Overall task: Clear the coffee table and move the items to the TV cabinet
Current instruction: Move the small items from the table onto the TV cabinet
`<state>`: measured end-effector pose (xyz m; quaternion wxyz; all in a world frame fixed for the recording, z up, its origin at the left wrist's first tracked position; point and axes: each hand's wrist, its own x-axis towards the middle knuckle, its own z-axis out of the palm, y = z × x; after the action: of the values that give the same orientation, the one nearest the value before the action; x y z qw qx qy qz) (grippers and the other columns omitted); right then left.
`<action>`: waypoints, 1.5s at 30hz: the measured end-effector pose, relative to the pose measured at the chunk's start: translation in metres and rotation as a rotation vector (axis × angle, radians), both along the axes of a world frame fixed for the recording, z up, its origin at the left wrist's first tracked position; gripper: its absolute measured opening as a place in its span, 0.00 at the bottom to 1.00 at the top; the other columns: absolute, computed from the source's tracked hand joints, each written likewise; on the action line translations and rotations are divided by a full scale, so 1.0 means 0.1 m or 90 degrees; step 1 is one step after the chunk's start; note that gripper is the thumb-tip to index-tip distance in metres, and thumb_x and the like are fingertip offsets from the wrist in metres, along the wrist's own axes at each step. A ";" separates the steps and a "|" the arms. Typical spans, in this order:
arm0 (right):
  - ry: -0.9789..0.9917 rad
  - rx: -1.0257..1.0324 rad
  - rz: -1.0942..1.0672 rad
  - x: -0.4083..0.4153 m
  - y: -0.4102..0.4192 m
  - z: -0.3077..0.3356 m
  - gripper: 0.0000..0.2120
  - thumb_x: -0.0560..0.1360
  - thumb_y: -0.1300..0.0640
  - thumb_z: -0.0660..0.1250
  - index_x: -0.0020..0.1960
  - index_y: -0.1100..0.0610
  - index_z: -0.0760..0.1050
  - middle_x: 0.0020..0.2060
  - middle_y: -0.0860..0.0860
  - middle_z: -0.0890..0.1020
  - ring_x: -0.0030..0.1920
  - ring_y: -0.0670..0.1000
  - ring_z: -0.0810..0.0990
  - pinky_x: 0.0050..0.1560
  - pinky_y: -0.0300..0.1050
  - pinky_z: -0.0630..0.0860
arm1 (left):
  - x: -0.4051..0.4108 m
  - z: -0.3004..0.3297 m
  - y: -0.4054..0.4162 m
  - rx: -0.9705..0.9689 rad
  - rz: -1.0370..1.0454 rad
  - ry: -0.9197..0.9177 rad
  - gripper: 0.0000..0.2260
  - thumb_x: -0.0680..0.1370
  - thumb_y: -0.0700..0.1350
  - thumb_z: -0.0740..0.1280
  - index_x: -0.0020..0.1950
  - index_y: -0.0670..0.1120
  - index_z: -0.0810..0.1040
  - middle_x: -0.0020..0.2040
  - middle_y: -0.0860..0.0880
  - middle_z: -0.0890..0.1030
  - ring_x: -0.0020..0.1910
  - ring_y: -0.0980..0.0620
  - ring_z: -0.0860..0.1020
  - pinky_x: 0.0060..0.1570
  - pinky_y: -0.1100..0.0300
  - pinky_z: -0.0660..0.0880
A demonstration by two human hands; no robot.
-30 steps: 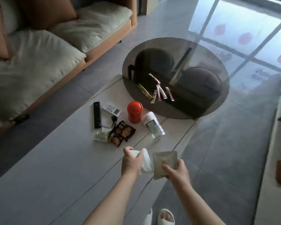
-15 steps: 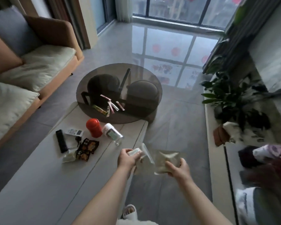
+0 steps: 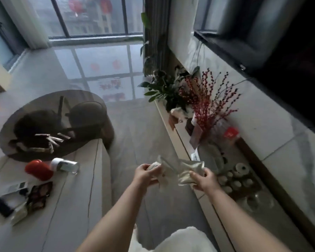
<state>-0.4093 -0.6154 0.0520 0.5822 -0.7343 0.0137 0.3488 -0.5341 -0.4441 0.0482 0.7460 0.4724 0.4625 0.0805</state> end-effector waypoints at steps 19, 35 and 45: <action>0.088 -0.017 -0.636 -0.66 -2.27 -0.11 0.14 0.70 0.58 0.72 0.54 0.56 0.74 0.44 0.50 0.81 0.42 0.48 0.79 0.35 0.39 0.72 | 1.21 0.05 -1.98 -0.071 -0.547 0.075 0.09 0.71 0.34 0.70 0.51 0.37 0.78 0.49 0.36 0.81 0.46 0.42 0.82 0.41 0.51 0.82; 0.082 -0.160 -0.781 -0.82 -4.01 -0.43 0.13 0.72 0.55 0.70 0.52 0.61 0.77 0.43 0.56 0.81 0.43 0.56 0.79 0.44 0.49 0.73 | 1.50 -0.28 -3.84 0.047 -0.678 0.107 0.08 0.74 0.37 0.69 0.52 0.39 0.75 0.47 0.39 0.82 0.44 0.42 0.82 0.37 0.53 0.80; 0.158 -0.193 -0.681 -0.06 -4.76 -1.30 0.10 0.78 0.59 0.63 0.55 0.63 0.78 0.41 0.59 0.80 0.35 0.56 0.79 0.35 0.45 0.76 | 1.74 -1.14 -4.78 0.034 -0.518 0.218 0.02 0.78 0.39 0.63 0.48 0.43 0.74 0.41 0.42 0.81 0.41 0.44 0.81 0.35 0.56 0.78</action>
<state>-0.4155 -1.0915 -0.0778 0.5599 -0.6539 0.5019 0.0833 -0.3601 -0.9219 -0.0656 0.6168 0.6417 0.3537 -0.2874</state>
